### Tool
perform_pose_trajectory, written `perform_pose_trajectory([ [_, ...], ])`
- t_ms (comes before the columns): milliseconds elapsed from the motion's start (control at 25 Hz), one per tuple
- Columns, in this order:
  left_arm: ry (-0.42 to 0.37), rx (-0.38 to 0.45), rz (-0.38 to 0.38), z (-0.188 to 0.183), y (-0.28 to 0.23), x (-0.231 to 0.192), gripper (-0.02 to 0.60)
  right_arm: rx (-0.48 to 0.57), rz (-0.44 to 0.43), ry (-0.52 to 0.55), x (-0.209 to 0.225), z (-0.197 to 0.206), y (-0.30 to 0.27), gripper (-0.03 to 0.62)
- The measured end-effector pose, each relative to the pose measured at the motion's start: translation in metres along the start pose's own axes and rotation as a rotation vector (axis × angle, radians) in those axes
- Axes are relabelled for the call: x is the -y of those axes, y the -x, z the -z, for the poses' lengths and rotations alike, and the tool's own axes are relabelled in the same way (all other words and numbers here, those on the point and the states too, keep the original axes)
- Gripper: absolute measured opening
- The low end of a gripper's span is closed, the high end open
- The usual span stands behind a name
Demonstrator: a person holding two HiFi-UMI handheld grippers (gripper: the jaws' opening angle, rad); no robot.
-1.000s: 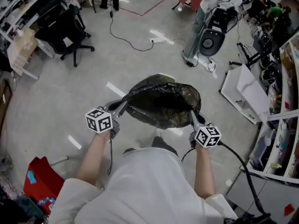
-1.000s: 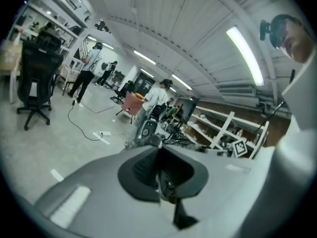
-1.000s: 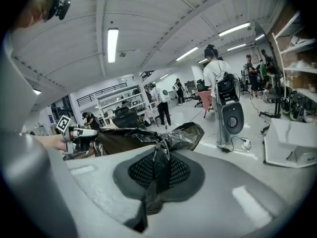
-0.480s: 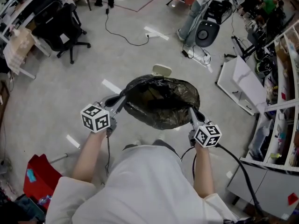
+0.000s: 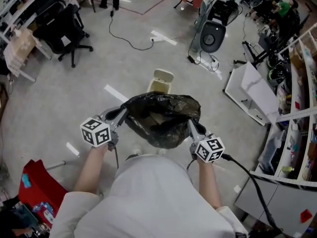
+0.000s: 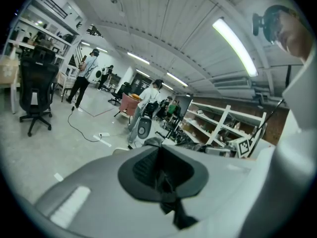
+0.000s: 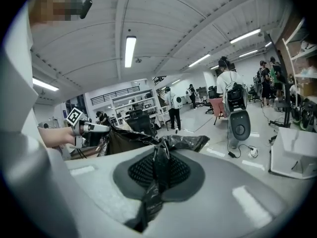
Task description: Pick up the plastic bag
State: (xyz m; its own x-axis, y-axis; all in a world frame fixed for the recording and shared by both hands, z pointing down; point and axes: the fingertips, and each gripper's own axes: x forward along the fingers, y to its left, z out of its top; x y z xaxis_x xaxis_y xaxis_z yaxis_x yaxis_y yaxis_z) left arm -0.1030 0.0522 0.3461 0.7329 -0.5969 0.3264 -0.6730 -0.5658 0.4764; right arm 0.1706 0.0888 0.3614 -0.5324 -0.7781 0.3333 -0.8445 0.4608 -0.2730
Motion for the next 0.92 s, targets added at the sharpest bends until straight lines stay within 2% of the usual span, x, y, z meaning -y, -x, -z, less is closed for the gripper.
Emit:
perform_pose_trajectory([
  [200,0.012,0.013,-0.013,0.005,-0.006,0.014,0.007,-0.002,-0.028,0.019,0.006,-0.004,0.007,0.002],
  [920,0.019,0.027,-0.013,0.008,-0.02,0.036,0.008,0.027,-0.013,-0.007,0.034,-0.009,0.02,0.002],
])
